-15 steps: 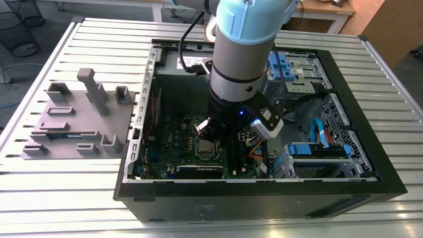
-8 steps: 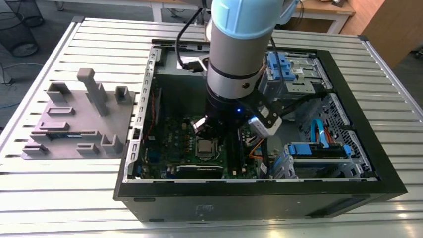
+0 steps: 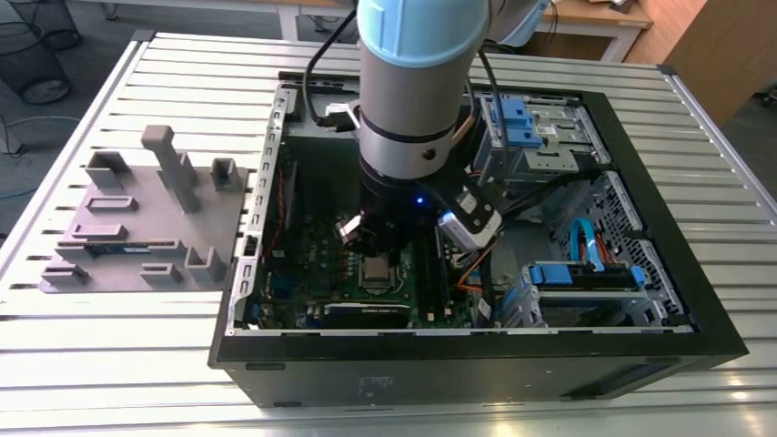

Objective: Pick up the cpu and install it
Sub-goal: 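Install the first cpu locking lever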

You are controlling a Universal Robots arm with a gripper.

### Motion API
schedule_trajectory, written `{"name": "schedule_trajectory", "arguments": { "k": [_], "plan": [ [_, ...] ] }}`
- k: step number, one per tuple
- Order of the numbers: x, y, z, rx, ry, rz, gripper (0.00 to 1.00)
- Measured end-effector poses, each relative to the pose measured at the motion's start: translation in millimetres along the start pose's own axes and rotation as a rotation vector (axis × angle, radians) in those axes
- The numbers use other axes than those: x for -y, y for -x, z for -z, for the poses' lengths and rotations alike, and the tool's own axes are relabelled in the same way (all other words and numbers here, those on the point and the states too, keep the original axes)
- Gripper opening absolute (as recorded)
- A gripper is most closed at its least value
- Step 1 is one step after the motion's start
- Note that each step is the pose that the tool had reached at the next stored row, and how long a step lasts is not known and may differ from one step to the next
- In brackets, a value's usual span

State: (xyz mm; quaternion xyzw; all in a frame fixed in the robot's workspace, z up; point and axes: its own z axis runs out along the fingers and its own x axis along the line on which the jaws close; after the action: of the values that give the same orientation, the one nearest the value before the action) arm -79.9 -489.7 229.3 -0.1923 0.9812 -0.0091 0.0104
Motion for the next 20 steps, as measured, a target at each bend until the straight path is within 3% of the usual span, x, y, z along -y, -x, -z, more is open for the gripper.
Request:
{"name": "schedule_trajectory", "arguments": {
  "k": [3,20],
  "plan": [
    [0.0,0.0,4.6,0.0001,0.0001,-0.001,0.11],
    [-0.5,-1.4,4.7,0.0002,0.0000,-0.001,0.11]
  ]
}}
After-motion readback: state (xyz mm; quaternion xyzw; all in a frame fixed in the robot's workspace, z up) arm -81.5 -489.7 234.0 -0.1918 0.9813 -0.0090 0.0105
